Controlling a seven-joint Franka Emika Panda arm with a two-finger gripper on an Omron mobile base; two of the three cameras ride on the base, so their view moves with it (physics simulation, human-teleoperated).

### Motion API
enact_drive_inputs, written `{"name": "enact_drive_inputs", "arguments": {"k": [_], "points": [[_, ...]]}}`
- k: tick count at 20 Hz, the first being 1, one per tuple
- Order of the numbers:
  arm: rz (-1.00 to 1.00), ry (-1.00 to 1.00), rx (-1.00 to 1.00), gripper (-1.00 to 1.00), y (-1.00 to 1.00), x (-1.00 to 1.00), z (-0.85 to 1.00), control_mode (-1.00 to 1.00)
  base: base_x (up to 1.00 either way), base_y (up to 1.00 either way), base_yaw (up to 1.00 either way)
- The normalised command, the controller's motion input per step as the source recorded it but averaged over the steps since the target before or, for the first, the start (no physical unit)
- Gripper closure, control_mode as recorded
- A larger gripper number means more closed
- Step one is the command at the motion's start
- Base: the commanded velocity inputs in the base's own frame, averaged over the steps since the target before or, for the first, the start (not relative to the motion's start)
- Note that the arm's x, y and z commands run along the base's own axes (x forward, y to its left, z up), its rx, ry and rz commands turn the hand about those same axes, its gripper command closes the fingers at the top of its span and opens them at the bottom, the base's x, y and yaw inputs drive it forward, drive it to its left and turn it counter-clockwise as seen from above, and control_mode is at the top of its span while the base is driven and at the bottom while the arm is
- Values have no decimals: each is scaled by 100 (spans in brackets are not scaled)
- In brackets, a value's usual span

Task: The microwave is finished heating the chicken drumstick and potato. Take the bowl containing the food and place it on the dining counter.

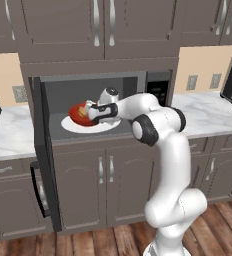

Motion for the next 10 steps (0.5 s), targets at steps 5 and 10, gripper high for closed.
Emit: {"name": "enact_drive_inputs", "arguments": {"k": [5, 10], "points": [[2, -7, 0, 100, 0, -77, 0, -100, 0, 0, 0], [3, -15, 0, 100, -5, -99, 1, -100, 0, 0, 0]]}}
